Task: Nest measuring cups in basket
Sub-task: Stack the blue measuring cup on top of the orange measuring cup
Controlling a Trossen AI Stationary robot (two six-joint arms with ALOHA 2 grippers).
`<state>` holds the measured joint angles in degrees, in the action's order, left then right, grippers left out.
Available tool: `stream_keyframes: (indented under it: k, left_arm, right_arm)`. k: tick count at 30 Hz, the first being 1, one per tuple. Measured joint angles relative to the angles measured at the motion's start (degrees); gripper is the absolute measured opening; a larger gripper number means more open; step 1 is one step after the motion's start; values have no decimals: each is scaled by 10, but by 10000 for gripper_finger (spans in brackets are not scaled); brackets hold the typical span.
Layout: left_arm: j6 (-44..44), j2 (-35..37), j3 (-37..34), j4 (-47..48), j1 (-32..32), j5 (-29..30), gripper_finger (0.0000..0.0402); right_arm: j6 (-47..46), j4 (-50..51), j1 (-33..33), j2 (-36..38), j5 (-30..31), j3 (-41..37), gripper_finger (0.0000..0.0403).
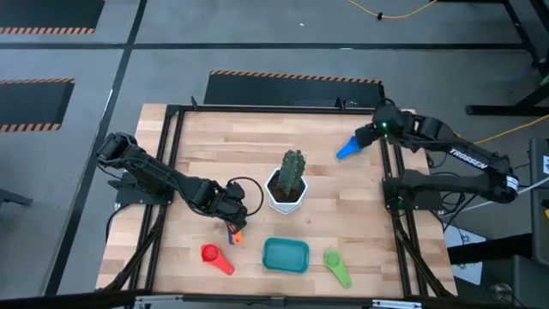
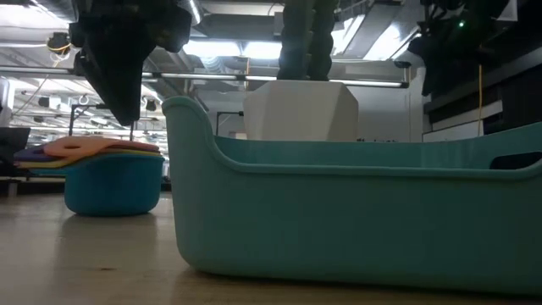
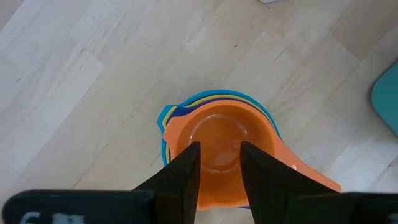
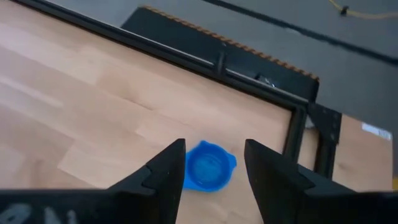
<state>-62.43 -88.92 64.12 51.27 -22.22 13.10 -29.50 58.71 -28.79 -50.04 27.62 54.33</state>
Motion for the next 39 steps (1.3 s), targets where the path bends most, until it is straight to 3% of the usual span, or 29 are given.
stream_keyframes:
  k: [12,22,32,39]
  left_arm:
    - [0,0,0,0,0,6,106]
    - [0,0,0,0,0,12,106]
    - [-1,0,0,0,0,12,106]
    - [-1,0,0,0,0,12,106]
  right_arm:
    - [33,1,-115,-1,-48,-6,171]
    - [62,-19,-199,-26,-93,-73,171]
    - [89,-90,-250,-62,-175,-115,171]
    - [89,-93,-263,-94,-183,-115,171]
